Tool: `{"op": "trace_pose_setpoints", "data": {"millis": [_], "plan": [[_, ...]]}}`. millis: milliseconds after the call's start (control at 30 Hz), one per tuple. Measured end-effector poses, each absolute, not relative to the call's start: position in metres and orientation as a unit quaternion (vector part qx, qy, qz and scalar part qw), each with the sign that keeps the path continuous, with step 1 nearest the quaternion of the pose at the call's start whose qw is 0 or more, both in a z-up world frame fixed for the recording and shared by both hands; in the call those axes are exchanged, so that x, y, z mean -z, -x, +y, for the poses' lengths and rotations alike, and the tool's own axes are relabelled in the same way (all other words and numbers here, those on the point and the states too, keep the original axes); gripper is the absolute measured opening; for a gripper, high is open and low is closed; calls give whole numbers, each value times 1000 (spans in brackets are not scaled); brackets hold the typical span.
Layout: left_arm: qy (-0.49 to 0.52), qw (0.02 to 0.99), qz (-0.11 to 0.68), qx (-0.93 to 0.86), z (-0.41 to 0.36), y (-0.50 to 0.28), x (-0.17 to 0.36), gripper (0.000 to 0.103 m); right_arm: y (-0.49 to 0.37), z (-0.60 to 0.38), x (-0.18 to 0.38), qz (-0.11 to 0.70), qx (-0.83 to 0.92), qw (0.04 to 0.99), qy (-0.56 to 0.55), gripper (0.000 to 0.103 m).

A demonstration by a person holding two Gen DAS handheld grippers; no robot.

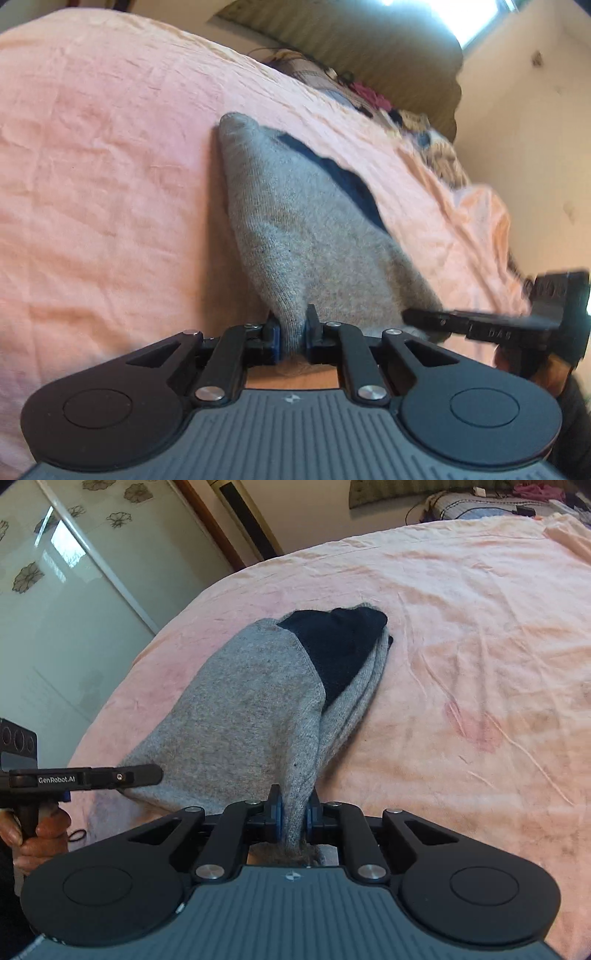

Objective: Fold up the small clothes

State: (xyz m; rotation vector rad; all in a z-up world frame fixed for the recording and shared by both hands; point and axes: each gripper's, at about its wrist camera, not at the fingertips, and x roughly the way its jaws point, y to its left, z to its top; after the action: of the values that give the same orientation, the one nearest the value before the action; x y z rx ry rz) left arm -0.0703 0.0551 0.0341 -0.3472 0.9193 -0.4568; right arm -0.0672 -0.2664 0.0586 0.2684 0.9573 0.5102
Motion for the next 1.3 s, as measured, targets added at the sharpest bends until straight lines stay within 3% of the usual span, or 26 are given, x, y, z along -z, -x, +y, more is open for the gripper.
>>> {"op": "trace_pose_setpoints", "data": {"millis": [67, 133, 167, 200, 267, 367, 500, 733, 1300], "plan": [[117, 870, 434, 200, 47, 75, -22, 17, 72, -264, -45, 444, -228, 858, -123, 21], [89, 889, 407, 188, 45, 92, -29, 28, 80, -268, -49, 434, -211, 863, -151, 39], [68, 899, 394, 178, 43, 101, -35, 45, 87, -269, -56, 427, -196, 869, -154, 57], [45, 912, 370, 169, 44, 114, -43, 71, 98, -270, -64, 410, -186, 880, -148, 77], [14, 939, 308, 156, 42, 139, -53, 88, 121, -270, -76, 377, -165, 902, -129, 89], [10, 941, 306, 142, 30, 152, -45, 88, 141, -259, -69, 388, -124, 909, -95, 89], [5, 934, 345, 88, 14, 143, -17, 88, 151, -224, -39, 398, -61, 915, -11, 103], [-31, 937, 343, 55, 3, 143, -9, 102, 155, -199, -28, 360, -2, 933, -12, 103], [-35, 938, 342, 50, 1, 143, -7, 103, 159, -196, -25, 346, 5, 938, -17, 103]]}}
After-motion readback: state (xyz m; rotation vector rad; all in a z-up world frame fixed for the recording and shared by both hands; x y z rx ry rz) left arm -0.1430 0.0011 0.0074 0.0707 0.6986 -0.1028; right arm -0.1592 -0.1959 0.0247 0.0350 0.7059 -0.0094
